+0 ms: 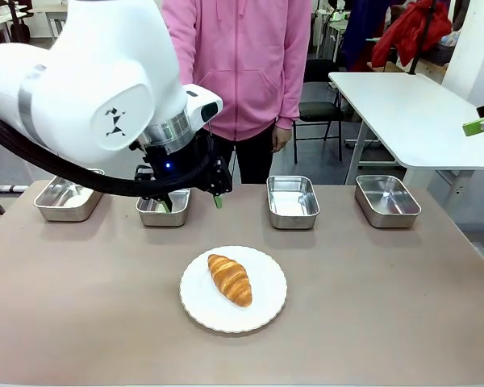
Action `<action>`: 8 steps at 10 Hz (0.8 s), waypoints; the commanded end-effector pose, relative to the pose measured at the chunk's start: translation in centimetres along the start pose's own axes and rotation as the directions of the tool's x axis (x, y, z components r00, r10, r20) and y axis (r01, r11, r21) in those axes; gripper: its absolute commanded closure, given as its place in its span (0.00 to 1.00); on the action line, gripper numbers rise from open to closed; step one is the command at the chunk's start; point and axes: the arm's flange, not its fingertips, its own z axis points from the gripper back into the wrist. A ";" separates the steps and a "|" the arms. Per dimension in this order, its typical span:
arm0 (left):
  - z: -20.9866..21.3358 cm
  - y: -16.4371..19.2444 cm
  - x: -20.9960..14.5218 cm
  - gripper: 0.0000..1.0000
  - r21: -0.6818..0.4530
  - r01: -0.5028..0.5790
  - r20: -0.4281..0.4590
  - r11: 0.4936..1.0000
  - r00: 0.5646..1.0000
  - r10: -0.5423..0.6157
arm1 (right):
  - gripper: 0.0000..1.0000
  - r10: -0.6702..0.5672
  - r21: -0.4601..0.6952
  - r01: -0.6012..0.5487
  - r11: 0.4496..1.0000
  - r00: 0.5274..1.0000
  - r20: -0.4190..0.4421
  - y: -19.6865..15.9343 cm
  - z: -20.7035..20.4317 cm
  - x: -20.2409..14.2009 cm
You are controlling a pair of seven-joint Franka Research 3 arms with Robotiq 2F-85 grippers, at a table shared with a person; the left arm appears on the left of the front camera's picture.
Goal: Place the bread in the container.
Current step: Place the Butter Roll into the Airtight Container indicated by the human.
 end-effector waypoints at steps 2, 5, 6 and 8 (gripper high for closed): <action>0.2 1.0 -0.3 0.00 0.014 0.022 0.009 1.000 1.000 -0.022 | 0.00 0.013 0.006 -0.014 1.000 1.000 0.024 0.0 0.0 0.0; -2.1 -1.3 -0.5 0.00 -0.018 -0.117 -0.059 0.993 0.992 0.116 | 0.00 0.013 0.006 -0.014 1.000 1.000 0.024 0.0 0.0 0.0; -3.3 -1.7 -0.3 0.00 0.027 -0.207 -0.103 0.978 0.973 0.208 | 0.00 0.013 0.006 -0.014 1.000 1.000 0.024 0.0 0.0 0.0; -6.0 -2.5 -0.5 0.00 0.009 -0.299 -0.157 0.954 0.942 0.297 | 0.00 0.013 0.006 -0.014 1.000 1.000 0.024 0.0 0.0 0.0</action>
